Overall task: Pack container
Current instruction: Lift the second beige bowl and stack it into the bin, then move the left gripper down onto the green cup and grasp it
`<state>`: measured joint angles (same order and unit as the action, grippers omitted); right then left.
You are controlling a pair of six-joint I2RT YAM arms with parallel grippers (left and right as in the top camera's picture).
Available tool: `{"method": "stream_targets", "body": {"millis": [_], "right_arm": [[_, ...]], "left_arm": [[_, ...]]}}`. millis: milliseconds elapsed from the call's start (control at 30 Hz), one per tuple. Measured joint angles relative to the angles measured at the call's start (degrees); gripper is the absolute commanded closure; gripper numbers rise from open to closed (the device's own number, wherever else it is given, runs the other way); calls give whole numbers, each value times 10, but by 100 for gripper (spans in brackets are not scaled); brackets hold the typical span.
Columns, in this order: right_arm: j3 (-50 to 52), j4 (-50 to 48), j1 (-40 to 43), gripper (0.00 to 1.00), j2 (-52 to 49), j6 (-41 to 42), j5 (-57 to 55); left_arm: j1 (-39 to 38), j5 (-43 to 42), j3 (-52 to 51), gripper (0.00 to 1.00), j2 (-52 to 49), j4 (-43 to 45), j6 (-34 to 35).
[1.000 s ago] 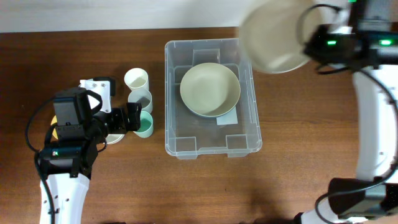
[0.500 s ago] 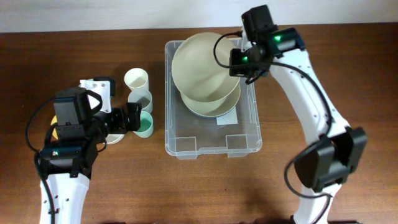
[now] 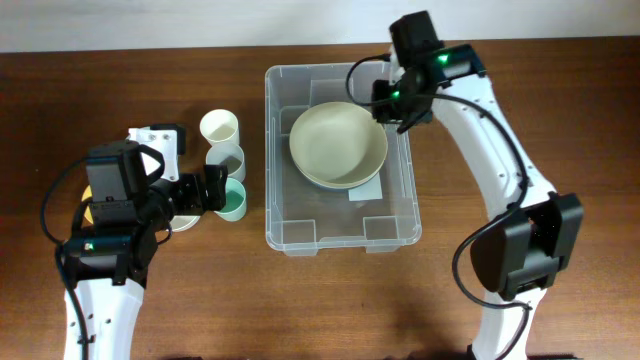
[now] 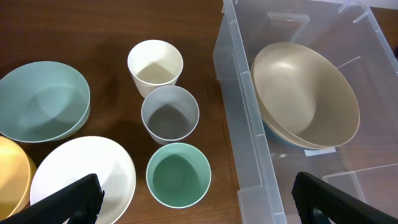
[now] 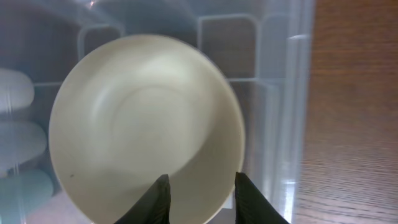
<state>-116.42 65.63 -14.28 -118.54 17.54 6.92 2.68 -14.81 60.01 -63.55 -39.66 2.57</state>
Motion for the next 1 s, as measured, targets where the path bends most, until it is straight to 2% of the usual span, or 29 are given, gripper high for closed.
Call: {"method": "stream_targets", "body": {"millis": [200,367,467,567,767,1000], "right_arm": [[-38,73,95,68,69,36,-42],[-57,168,256,69,138,79,-54],[-43,202,355,69,140,85,-43],[3,236,402,75,138,78,-32],[81,255,409,76,141,71,-49],[149,237,318,73,257,66,-89]], "left_arm": [[0,0,0,0,0,0,0],[-1,0,0,0,0,0,0],[-15,2,12,0,-4,-14,0],[-51,19,59,1,-25,-39,0],[-98,63,167,0,-108,-92,9],[-98,78,175,0,-193,-139,20]]}}
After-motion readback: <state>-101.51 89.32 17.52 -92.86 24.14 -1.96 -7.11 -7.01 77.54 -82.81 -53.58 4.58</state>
